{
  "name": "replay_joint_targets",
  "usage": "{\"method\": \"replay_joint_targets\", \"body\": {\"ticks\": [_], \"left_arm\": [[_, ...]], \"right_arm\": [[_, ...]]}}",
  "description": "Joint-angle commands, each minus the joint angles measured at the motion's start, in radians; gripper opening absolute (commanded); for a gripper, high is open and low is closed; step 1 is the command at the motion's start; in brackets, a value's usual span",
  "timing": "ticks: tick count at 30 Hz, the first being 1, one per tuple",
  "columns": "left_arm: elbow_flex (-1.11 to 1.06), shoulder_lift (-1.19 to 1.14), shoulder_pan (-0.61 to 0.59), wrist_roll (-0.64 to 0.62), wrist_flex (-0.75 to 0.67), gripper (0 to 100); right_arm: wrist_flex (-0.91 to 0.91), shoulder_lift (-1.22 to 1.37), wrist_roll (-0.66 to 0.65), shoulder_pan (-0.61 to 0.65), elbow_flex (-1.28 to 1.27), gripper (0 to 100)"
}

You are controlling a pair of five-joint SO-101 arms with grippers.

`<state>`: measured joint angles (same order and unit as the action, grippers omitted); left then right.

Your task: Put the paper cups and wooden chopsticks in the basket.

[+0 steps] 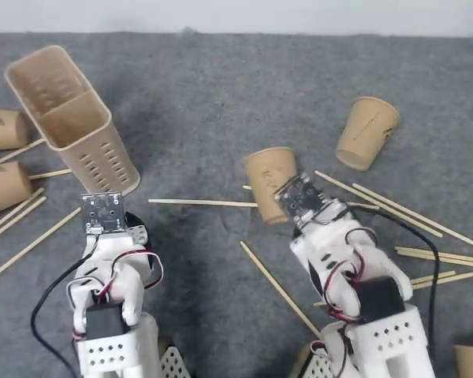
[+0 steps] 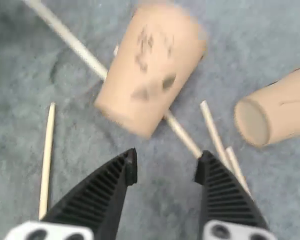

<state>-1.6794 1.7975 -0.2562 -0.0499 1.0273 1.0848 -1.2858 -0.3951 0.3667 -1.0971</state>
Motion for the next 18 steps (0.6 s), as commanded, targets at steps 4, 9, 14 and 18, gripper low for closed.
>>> {"method": "replay_joint_targets", "body": {"ticks": [4,9,14,18], "left_arm": [[0.015,0.018,-0.002,0.009,-0.012,1],[0.015,0.018,-0.002,0.009,-0.012,1],[0.015,0.018,-0.002,0.009,-0.014,1],[0.015,0.018,-0.002,0.009,-0.015,1]], "right_arm": [[-0.133,0.335,0.258,0.033,0.334,10.5],[-0.131,0.746,0.318,0.065,0.643,10.2],[-0.131,1.145,0.316,0.058,0.971,10.2],[-0.13,1.425,0.316,0.03,1.212,10.2]]}}
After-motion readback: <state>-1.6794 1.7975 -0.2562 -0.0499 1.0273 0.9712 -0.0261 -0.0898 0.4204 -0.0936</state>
